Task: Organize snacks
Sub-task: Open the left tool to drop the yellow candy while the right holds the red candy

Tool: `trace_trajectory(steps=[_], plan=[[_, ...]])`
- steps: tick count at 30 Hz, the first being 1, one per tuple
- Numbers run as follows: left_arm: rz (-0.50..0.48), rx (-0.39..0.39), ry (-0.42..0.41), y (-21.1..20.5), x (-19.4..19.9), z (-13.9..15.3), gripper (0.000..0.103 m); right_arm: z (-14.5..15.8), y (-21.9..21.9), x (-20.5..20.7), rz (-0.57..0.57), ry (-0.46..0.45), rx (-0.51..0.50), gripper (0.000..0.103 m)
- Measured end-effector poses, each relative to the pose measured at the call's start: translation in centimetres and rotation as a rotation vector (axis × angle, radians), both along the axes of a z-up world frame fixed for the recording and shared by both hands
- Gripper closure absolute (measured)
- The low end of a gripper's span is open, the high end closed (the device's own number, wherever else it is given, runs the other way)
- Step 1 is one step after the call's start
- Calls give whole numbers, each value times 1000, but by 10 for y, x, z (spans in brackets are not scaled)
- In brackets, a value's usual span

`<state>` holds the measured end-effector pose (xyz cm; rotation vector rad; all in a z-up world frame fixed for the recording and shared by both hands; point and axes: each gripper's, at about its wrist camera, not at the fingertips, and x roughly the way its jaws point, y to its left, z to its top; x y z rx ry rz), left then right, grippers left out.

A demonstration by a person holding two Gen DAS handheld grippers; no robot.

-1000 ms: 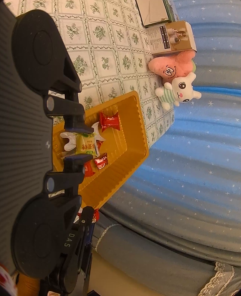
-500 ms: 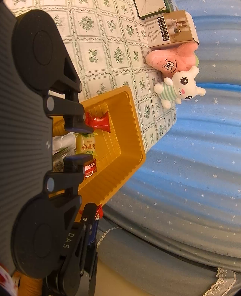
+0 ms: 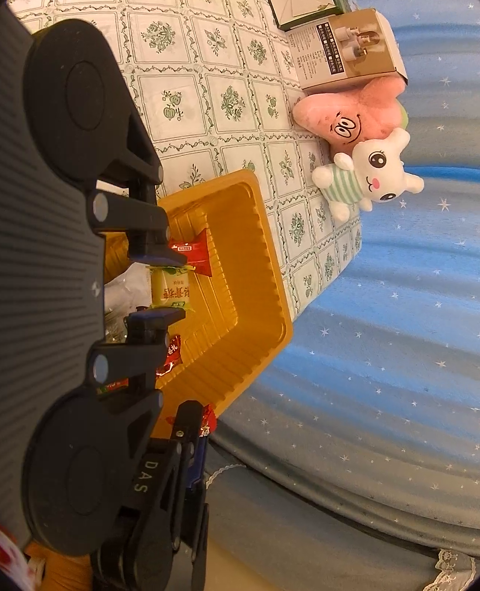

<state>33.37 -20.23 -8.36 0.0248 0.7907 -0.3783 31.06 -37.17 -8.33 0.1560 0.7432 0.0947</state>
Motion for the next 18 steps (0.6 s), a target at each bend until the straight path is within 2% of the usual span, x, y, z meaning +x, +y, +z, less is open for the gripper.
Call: trace_trajectory(steps=[8, 10, 12, 18], plan=[[-8, 4, 0, -2, 12, -8, 81, -5, -2, 9, -6, 15, -1, 84], [-16, 9, 10, -2, 15, -11, 76, -5, -3, 10, -6, 19, 2, 84], [-20, 31, 10, -3, 15, -13, 63, -4, -3, 10, -5, 20, 2, 84], [-15, 60, 0, 8, 9, -12, 63, -5, -4, 8, -12, 26, 5, 84]])
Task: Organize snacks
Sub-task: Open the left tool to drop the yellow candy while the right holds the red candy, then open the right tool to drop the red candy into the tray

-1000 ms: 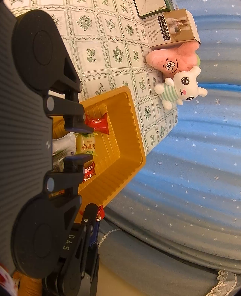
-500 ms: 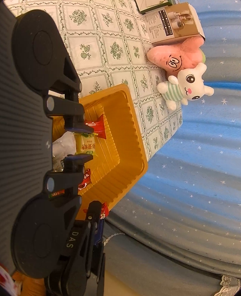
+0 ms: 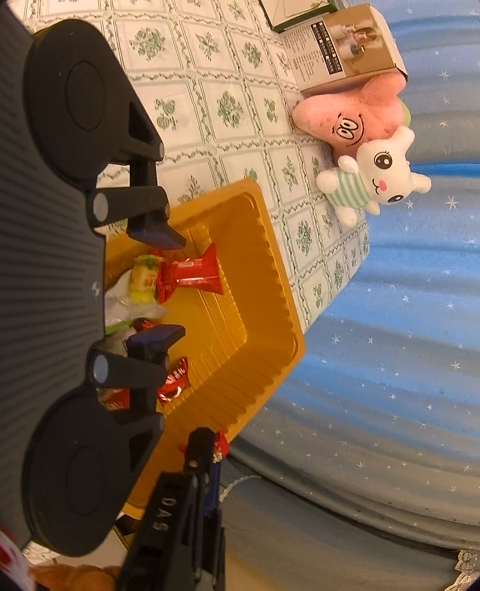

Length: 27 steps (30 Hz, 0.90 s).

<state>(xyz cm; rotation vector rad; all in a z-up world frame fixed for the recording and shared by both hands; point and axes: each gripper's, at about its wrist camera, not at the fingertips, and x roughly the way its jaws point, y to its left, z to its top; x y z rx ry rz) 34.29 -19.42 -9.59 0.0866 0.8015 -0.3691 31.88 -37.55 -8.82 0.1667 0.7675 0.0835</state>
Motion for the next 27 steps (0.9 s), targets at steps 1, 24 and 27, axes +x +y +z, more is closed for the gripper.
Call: trace_trajectory(steps=[1, 24, 27], plan=[[0, 0, 0, 2, -1, 0, 63, 0, 0, 0, 0, 1, 2, 84], [72, -5, -2, 36, -31, 4, 56, 14, 2, 15, 7, -34, 220, 41], [83, -13, 2, 38, -36, 5, 55, 14, -4, 6, -7, -37, 228, 41]])
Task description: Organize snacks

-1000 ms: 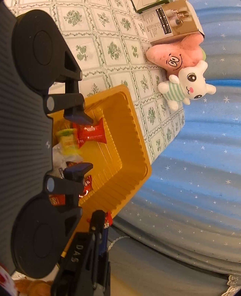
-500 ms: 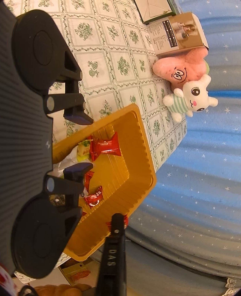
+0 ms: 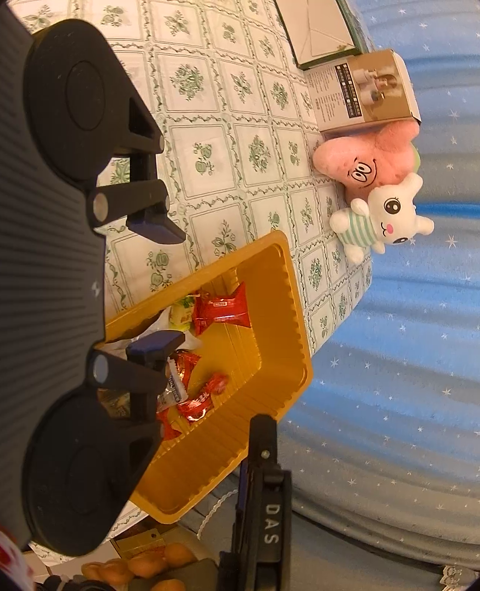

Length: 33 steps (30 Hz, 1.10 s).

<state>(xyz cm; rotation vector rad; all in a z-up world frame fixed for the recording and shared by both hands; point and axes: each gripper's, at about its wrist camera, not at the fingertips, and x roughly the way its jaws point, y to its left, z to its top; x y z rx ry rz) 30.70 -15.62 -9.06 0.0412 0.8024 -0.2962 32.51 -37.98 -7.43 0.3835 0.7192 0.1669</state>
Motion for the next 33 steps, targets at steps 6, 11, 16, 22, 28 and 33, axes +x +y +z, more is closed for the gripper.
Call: trace_trajectory(steps=[6, 11, 16, 22, 28, 33], plan=[[14, -4, 12, 1, -15, 5, 54, 0, -9, -26, -45, 38, -14, 41], [15, 6, 17, 1, -32, 12, 48, 5, -6, -54, -48, 46, -63, 41], [26, 3, 7, 4, -55, 24, 43, 15, 0, -83, -58, 61, -86, 41], [28, 3, -10, 8, -85, 39, 39, 27, 11, -117, -58, 59, -101, 41], [69, -7, -15, 20, -114, 49, 36, 36, 25, -151, -46, 49, -131, 41], [82, -24, -17, 28, -139, 58, 36, 44, 38, -180, -33, 34, -155, 41]])
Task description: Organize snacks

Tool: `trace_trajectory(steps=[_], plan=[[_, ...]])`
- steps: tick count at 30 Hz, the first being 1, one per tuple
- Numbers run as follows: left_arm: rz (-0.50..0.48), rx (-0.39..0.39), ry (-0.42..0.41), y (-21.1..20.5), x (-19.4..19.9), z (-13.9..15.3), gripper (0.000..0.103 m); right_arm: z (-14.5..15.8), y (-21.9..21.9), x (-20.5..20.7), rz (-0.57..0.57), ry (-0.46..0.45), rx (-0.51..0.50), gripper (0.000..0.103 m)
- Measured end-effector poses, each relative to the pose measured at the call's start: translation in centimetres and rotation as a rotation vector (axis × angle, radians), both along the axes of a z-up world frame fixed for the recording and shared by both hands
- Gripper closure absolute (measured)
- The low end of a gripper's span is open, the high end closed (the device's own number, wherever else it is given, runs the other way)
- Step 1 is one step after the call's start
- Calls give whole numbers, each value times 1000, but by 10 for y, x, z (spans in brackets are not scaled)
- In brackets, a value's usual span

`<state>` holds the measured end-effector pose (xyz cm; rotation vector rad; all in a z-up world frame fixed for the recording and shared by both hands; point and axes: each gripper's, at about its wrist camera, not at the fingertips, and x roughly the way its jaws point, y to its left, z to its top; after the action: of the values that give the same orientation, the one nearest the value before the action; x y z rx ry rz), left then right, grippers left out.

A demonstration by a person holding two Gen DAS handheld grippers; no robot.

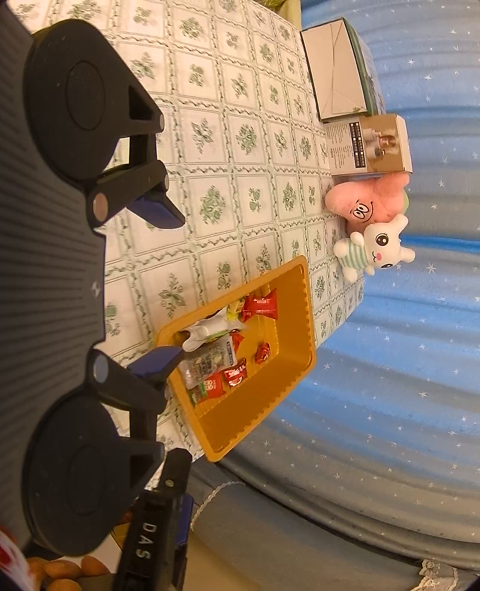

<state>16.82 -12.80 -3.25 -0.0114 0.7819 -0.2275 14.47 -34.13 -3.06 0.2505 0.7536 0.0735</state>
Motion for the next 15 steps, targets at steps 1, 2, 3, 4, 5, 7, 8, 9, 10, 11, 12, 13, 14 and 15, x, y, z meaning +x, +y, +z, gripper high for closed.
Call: trace_trajectory(steps=[1, 2, 3, 4, 5, 7, 8, 9, 10, 11, 12, 13, 14, 15], plan=[[3, -1, -2, 1, -5, 1, 36, 2, 2, -6, 6, -4, -2, 41], [6, -2, -4, 3, -10, 3, 36, 4, 4, -11, 7, -8, -4, 41], [9, -1, -7, 4, -15, 4, 36, 5, 6, -16, 5, -12, -7, 41], [13, 0, -6, 6, -20, 5, 36, 7, 8, -21, 3, -15, -12, 41], [15, 1, -4, 8, -25, 6, 36, 9, 9, -27, 4, -19, -17, 41], [23, -5, -1, 12, -35, 6, 36, 13, 11, -37, 4, -24, -26, 41], [28, -9, -1, 13, -39, 7, 36, 16, 11, -41, 4, -26, -31, 41], [35, -10, 0, 15, -44, 7, 36, 18, 13, -46, 6, -28, -36, 41], [39, -9, -1, 16, -48, 8, 36, 20, 14, -50, 8, -32, -43, 41], [40, -5, -3, 17, -53, 9, 36, 22, 15, -54, 9, -35, -49, 41], [40, -2, -5, 18, -57, 10, 36, 24, 16, -59, 8, -38, -53, 41], [41, -3, -7, 19, -62, 11, 36, 25, 17, -62, 8, -41, -56, 41], [43, -6, -6, 20, -66, 12, 36, 27, 19, -67, 10, -44, -60, 41], [45, -9, -8, 22, -70, 14, 36, 28, 21, -70, 11, -45, -64, 41]])
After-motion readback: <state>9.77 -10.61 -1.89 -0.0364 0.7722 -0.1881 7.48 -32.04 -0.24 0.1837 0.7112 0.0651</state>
